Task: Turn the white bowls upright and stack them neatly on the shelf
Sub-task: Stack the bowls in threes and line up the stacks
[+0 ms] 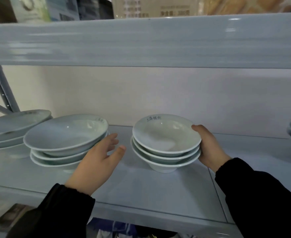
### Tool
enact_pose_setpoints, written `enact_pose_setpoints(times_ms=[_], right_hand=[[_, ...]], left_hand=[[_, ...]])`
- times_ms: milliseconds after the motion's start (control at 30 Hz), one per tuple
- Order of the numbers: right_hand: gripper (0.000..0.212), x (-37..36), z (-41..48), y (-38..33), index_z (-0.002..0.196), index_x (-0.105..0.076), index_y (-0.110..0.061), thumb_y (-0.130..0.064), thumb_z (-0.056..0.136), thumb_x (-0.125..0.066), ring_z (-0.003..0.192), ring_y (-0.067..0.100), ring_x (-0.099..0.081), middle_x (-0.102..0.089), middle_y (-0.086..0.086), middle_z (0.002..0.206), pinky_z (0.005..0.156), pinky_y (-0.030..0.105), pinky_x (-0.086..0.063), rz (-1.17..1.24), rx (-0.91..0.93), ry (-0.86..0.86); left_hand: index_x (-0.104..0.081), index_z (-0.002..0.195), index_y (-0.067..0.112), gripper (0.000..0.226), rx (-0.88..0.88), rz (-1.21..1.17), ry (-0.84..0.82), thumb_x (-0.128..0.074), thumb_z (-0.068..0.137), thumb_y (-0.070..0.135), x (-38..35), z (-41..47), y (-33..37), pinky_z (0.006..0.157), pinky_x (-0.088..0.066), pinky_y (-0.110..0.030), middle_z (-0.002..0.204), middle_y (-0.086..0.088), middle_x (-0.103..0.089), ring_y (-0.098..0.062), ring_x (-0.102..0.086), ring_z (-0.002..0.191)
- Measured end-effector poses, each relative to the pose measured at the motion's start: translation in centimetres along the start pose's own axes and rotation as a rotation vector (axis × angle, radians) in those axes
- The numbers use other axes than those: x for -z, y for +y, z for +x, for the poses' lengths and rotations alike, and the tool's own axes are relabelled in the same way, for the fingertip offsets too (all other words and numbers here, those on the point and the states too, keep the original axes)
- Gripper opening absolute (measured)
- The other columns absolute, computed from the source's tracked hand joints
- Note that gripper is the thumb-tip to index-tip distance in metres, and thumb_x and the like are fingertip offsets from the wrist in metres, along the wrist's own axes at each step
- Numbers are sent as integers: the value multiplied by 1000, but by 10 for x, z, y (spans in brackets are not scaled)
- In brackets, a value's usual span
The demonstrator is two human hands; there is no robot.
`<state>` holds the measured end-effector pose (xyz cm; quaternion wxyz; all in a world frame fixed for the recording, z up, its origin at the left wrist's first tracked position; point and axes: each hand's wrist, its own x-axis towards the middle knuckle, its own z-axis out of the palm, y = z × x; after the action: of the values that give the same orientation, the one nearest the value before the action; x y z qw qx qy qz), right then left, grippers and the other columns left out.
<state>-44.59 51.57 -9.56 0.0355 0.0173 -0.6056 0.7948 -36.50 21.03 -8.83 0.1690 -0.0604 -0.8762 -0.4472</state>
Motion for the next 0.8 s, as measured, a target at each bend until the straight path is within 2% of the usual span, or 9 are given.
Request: enact_pose_setpoints(times_ms=[200, 333, 400, 467, 533, 600, 700, 733, 800], right_hand=[[35, -17, -12, 10, 125, -63, -2, -21, 100, -47, 112, 36, -66, -71, 19, 118, 100, 47, -48, -20, -12, 6], [31, -25, -29, 9, 121, -63, 1, -11, 98, -45, 104, 32, -69, -72, 19, 114, 87, 42, -53, -41, -4, 13], [29, -28, -37, 8, 117, -64, -2, -8, 98, -44, 98, 27, -71, -74, 16, 110, 81, 37, -53, -67, 6, 0], [27, -29, -43, 7, 115, -66, -6, -8, 97, -45, 95, 23, -72, -74, 14, 109, 78, 35, -53, -102, 12, -2], [27, -32, -48, 6, 113, -67, -12, -17, 93, -51, 103, 24, -70, -74, 11, 113, 84, 37, -53, -148, 28, 10], [46, -35, -53, 5, 125, -65, -23, -38, 83, -56, 120, 21, -62, -69, 1, 126, 103, 42, -46, -216, 63, 23], [73, -41, -62, 2, 148, -42, -43, -56, 77, -54, 138, 5, -42, -45, -19, 149, 117, 38, -31, -336, 121, 34], [73, -45, -65, 1, 149, -38, -44, -56, 79, -53, 139, 5, -39, -42, -20, 151, 117, 36, -30, -364, 136, 40], [70, -48, -73, 0, 151, -37, -41, -53, 84, -52, 136, 5, -41, -44, -19, 148, 112, 32, -33, -390, 158, 66]], left_hand=[[-42, 144, 30, 73, -47, -63, -49, -48, 81, 67, -4, -9, -2, 93, -41, -15, 138, 17, -50, 5, -50, 122], [-48, 135, 41, 39, -74, -180, -73, -51, 96, 46, -11, -8, 4, 98, -46, -25, 129, 22, -60, 5, -53, 120], [-49, 127, 48, 30, -65, -248, -61, -48, 100, 36, -14, -8, 11, 92, -43, -14, 119, 32, -62, 12, -53, 114], [-45, 115, 52, 28, -16, -308, -38, -45, 102, 28, -18, -7, 16, 78, -35, 4, 101, 52, -55, 30, -47, 100], [-37, 129, 49, 34, 15, -381, -34, -43, 103, 27, -22, -5, 17, 71, -29, 10, 94, 59, -47, 41, -36, 92], [-30, 145, 41, 45, 19, -418, -29, -43, 103, 29, -24, -4, 17, 71, -28, 11, 99, 59, -42, 43, -33, 92], [-36, 115, 55, 40, 20, -410, -42, -39, 104, 17, -27, -4, 20, 70, -32, 8, 86, 60, -48, 37, -42, 88], [-38, 113, 56, 40, 26, -417, -43, -38, 103, 17, -28, -3, 19, 74, -35, 5, 89, 57, -51, 34, -45, 91], [-43, 132, 50, 39, 30, -431, -50, -39, 100, 28, -28, 0, 14, 95, -41, -13, 108, 44, -58, 22, -50, 106]])
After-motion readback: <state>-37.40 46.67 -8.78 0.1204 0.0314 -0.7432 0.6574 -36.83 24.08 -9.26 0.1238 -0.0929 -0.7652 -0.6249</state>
